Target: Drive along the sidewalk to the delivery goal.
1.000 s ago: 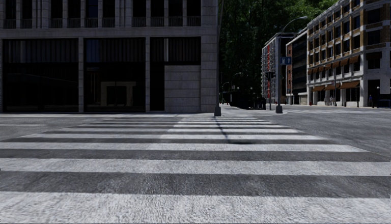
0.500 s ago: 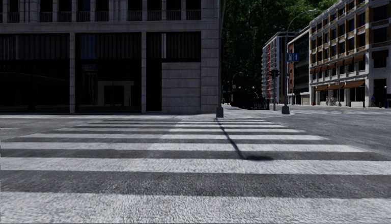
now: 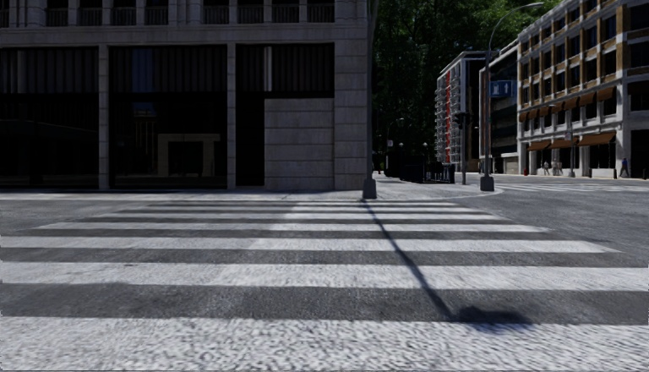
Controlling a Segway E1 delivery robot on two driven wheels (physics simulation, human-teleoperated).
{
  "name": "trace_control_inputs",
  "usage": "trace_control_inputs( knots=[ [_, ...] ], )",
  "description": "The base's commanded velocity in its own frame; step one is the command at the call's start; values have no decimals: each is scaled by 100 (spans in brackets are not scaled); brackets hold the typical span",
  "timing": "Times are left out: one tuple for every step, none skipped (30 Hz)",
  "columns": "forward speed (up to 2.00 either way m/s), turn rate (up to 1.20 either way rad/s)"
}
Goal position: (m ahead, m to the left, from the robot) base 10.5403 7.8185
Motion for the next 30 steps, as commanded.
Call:
trace_control_inputs(
  knots=[
    [200,0],
    [200,0],
    [200,0],
    [200,0],
    [200,0],
    [200,0],
    [200,0],
    [200,0],
    [200,0],
    [200,0],
    [200,0],
    [200,0],
    [200,0],
    [200,19],
    [200,63],
    [200,83],
    [200,83],
    [200,93],
    [200,93],
    [200,43],
    [200,27],
    [200,27],
    [200,23],
    [200,20],
    [200,5],
    [200,1],
    [200,1],
    [200,0],
    [200,0],
    [200,0]
  ],
)
